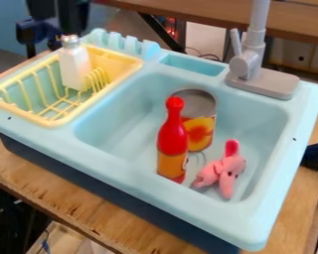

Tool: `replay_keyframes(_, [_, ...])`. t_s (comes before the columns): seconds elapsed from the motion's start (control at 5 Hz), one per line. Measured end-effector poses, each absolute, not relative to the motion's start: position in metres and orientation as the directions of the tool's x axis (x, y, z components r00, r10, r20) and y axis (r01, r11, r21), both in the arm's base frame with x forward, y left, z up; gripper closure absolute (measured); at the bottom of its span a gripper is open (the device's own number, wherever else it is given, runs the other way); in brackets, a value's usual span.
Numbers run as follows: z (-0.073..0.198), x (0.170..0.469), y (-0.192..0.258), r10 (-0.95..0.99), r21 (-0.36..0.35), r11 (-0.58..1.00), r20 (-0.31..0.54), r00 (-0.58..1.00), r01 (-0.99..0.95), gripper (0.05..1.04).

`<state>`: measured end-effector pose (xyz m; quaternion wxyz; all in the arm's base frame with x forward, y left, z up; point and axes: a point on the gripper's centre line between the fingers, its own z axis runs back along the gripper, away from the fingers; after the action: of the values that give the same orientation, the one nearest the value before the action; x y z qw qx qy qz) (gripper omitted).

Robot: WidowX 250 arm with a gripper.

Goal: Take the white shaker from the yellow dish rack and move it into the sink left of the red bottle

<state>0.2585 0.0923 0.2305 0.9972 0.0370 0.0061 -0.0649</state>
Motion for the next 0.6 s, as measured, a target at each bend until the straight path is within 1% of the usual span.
replay_keyframes(0.2, [0.23, 0.262, 0.115, -0.124, 0.096, 0.988, 0.017, 0.992, 0.122, 0.081])
replay_keyframes(0.4, [0.228, 0.267, 0.133, -0.108, 0.111, 0.989, 0.073, 0.991, 0.1, 0.081])
replay_keyframes(0.6, [0.219, 0.274, 0.146, -0.09, 0.108, 0.991, 0.1, 0.991, 0.079, 0.081])
